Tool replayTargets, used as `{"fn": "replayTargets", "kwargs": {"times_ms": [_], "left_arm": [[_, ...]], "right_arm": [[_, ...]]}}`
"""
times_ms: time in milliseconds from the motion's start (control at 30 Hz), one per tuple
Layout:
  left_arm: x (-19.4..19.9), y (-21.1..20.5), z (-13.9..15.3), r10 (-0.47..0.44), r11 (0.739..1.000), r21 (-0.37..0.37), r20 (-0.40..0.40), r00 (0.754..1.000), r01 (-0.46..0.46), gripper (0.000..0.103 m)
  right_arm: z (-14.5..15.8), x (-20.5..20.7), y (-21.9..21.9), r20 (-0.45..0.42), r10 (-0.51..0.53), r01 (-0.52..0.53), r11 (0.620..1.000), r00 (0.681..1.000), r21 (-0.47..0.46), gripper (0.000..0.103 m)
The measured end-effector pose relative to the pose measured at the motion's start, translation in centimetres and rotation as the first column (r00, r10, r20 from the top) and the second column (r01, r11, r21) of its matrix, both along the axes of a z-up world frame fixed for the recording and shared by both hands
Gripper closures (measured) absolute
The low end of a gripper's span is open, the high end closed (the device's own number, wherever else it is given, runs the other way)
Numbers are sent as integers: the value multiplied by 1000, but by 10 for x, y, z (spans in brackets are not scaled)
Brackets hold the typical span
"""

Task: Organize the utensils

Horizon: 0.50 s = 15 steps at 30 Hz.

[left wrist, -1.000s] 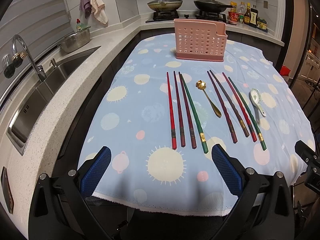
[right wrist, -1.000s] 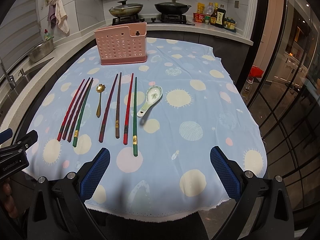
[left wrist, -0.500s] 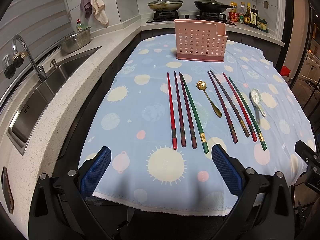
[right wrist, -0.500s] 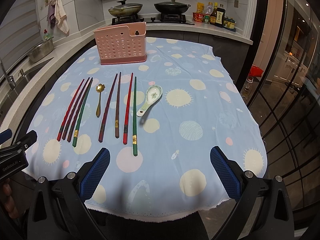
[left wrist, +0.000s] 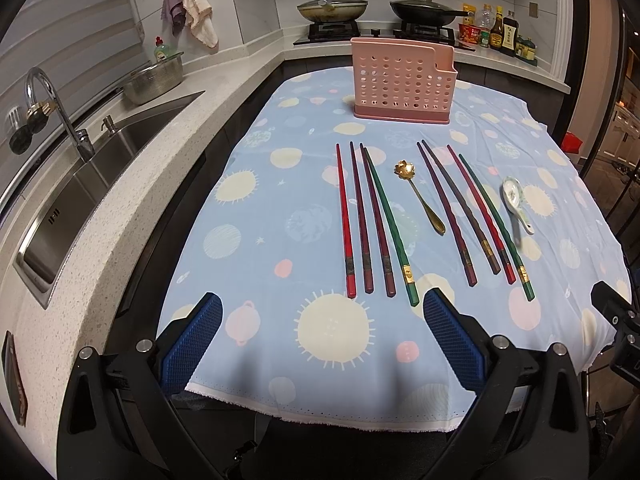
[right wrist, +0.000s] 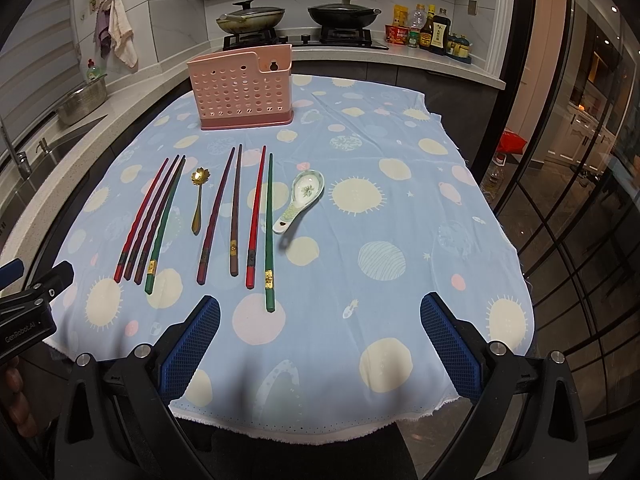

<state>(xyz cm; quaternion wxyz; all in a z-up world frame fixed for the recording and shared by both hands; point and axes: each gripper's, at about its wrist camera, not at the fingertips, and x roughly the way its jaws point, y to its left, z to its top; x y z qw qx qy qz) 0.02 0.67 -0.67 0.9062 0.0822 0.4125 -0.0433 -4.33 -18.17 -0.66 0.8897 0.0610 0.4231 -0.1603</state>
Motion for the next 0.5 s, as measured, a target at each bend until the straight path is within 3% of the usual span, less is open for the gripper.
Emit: {"fn": "replayTargets", "kwargs": {"times_ms": [500], "left_arm": [[0,0,0,0,1000,0,-1,1000,0,7]], "right_arm": [[-1,0,0,-1,0,0,1000,1000,1,7]]}}
